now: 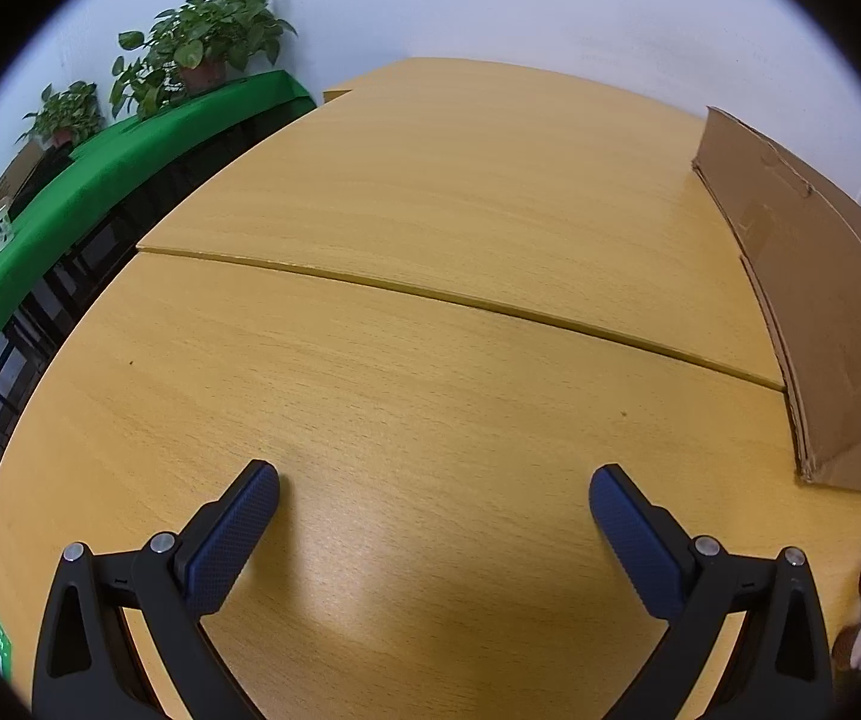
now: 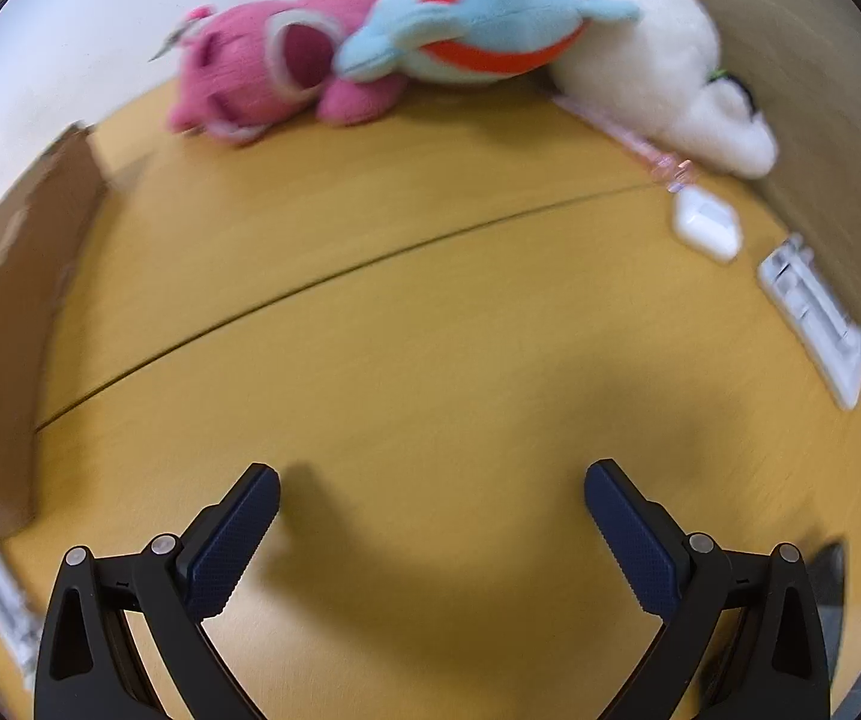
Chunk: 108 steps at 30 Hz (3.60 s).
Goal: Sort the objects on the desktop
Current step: 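Reach the left gripper to the teal-pink plush toy and grasp it, then carry the plush toy with the left gripper over the cardboard box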
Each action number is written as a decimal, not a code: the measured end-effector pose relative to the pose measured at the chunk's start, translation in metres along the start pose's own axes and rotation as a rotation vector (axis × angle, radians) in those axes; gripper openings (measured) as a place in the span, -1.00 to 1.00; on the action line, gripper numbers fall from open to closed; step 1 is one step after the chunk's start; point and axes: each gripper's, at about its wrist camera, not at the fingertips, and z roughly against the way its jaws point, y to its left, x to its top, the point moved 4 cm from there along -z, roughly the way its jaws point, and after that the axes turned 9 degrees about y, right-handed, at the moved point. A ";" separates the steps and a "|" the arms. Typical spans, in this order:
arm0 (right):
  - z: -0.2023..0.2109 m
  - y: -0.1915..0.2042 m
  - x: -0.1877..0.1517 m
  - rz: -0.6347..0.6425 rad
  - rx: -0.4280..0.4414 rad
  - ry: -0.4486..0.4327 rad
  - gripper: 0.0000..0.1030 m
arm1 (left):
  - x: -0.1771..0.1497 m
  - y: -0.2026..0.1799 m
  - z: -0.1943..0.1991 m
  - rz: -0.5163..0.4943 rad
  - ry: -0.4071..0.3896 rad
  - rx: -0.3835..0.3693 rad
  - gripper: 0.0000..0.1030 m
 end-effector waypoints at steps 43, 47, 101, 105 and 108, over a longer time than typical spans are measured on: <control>0.141 0.315 -0.214 0.720 0.657 0.094 1.00 | -0.096 -0.184 0.158 -0.181 0.035 -0.411 0.99; 0.152 0.353 -0.256 0.880 0.740 0.147 1.00 | -0.107 -0.179 0.134 -0.149 0.127 -0.425 0.99; 0.282 0.392 -0.151 1.036 0.644 -0.307 0.27 | 0.060 -0.251 0.285 -0.412 -0.330 -0.650 0.59; 0.303 0.402 -0.117 1.009 0.660 -0.369 0.27 | 0.100 -0.263 0.297 -0.443 -0.391 -0.661 0.59; 0.313 0.409 -0.092 0.990 0.664 -0.400 0.27 | 0.120 -0.270 0.300 -0.461 -0.413 -0.680 0.59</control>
